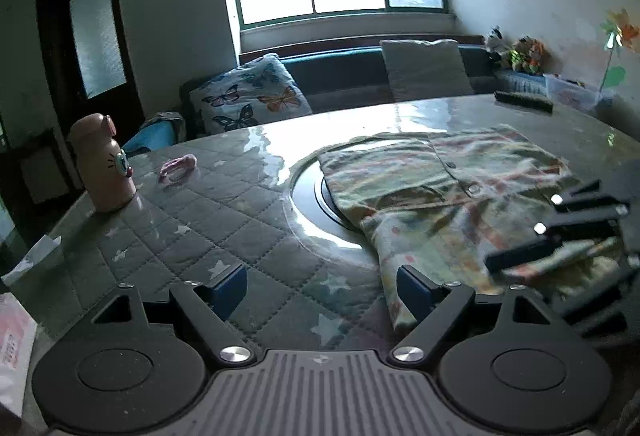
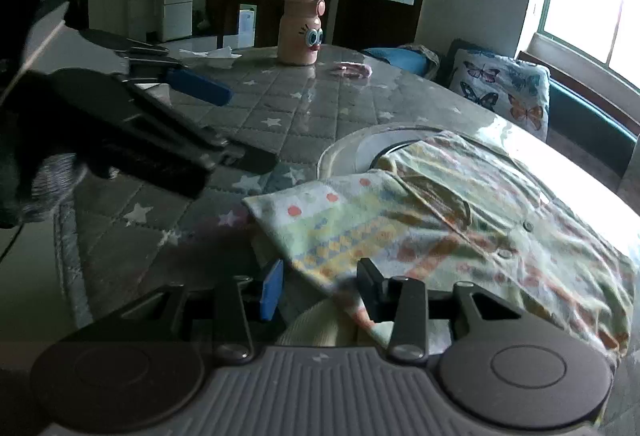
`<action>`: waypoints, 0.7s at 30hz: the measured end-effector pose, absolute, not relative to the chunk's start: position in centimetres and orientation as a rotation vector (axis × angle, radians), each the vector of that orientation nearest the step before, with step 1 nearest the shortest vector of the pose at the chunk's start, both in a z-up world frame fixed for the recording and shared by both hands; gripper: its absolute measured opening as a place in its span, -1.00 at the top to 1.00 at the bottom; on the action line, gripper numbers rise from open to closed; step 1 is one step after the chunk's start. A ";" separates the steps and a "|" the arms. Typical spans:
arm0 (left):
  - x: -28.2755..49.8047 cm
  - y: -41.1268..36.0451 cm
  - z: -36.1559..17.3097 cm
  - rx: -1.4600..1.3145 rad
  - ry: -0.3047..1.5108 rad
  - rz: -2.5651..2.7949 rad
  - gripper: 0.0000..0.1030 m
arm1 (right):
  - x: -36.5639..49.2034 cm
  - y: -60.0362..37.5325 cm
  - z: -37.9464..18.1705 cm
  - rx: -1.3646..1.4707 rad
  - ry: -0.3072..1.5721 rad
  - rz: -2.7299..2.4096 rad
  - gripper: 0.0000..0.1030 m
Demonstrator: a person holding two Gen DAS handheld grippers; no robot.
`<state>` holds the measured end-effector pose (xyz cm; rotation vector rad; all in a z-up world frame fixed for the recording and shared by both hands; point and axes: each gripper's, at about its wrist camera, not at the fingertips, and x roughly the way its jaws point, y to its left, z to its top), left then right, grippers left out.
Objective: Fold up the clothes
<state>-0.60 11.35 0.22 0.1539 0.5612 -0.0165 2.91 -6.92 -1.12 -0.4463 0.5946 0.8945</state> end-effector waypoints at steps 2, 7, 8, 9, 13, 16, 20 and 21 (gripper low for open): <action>-0.9 11.1 -0.1 0.164 0.574 -0.039 -0.73 | 3.2 -6.8 -1.0 -0.433 0.599 0.893 0.61; -1.6 9.8 -1.0 0.212 0.584 -0.089 -0.80 | 4.4 -7.6 0.0 -0.342 0.618 0.889 0.93; -1.6 9.5 -1.2 0.219 0.585 -0.095 -0.80 | 4.6 -7.8 0.1 -0.327 0.620 0.887 0.94; -1.5 9.2 -1.3 0.224 0.585 -0.098 -0.80 | 4.7 -7.9 0.3 -0.311 0.621 0.885 0.95; -0.6 8.4 -1.5 0.224 0.579 -0.075 -0.81 | 5.4 -8.6 1.1 -0.249 0.627 0.877 0.95; 0.5 8.3 -1.8 0.206 0.582 -0.020 -0.81 | 5.6 -8.9 1.3 -0.226 0.626 0.873 0.97; 1.2 8.5 -1.9 0.189 0.582 0.059 -0.80 | 5.4 -8.9 1.0 -0.227 0.636 0.884 0.98; 1.1 8.7 -1.9 0.189 0.582 0.070 -0.81 | 5.3 -8.9 0.9 -0.227 0.639 0.886 0.98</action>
